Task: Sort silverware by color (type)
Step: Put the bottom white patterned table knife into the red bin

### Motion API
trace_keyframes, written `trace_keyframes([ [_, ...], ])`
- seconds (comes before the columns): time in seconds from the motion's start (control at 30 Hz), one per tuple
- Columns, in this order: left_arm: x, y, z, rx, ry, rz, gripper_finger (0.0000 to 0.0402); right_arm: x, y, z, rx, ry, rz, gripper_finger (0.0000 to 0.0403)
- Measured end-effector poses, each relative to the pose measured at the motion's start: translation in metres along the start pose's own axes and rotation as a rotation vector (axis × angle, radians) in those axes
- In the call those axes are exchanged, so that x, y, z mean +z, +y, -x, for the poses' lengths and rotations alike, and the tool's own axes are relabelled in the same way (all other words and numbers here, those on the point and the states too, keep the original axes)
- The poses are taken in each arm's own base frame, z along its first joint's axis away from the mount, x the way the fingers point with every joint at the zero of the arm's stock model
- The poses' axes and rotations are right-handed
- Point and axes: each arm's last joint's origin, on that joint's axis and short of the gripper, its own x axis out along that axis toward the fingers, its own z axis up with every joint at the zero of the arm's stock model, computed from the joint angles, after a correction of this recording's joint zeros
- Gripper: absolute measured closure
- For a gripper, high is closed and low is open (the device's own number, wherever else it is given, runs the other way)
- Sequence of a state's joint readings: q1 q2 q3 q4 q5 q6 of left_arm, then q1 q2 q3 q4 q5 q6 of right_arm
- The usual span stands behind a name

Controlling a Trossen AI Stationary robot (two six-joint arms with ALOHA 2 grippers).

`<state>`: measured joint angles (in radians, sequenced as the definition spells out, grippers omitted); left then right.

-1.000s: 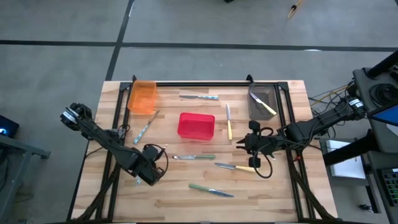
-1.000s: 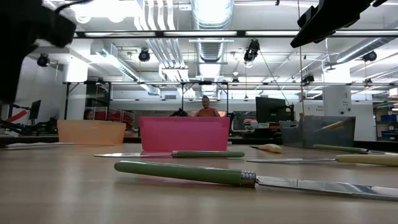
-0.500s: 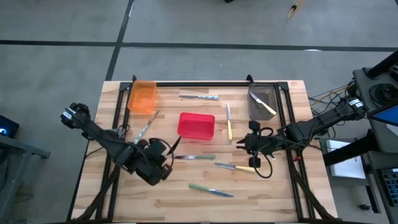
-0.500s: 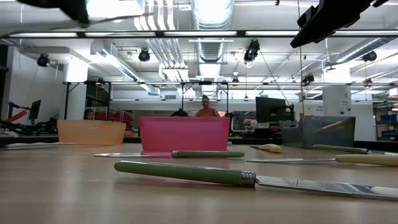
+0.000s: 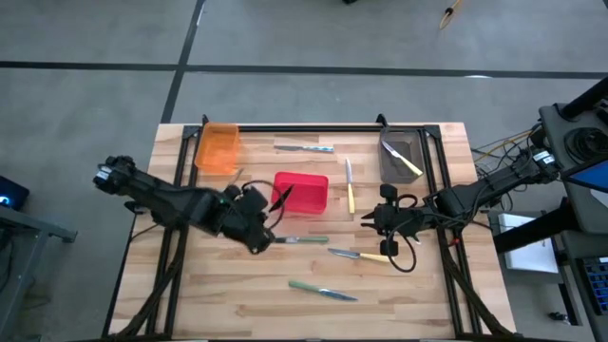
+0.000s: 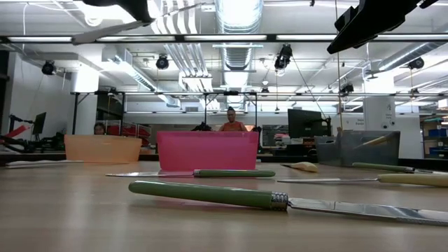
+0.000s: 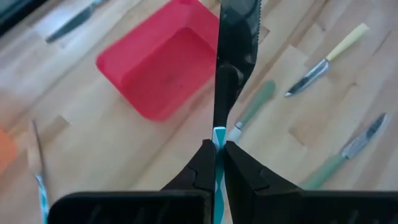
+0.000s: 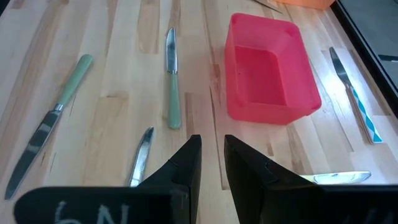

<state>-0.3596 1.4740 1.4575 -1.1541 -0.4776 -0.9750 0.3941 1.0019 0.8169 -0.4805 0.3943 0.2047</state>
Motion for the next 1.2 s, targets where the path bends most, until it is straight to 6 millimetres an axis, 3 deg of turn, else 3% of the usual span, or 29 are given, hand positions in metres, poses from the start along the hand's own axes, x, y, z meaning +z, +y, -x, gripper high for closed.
trace_keyframes([
  [0.77,0.080,0.076,-0.047,0.043,0.085,-0.142,0.0401,-0.001,0.000,0.000,-0.002,0.012,0.012,0.0342],
  [1.0,0.096,0.089,-0.085,0.006,0.152,-0.202,0.0401,-0.002,0.000,0.000,-0.003,0.016,0.012,0.0342],
  [1.2,0.092,0.096,-0.117,0.016,0.322,-0.363,0.0401,-0.002,0.000,0.000,-0.003,0.017,0.012,0.0342],
])
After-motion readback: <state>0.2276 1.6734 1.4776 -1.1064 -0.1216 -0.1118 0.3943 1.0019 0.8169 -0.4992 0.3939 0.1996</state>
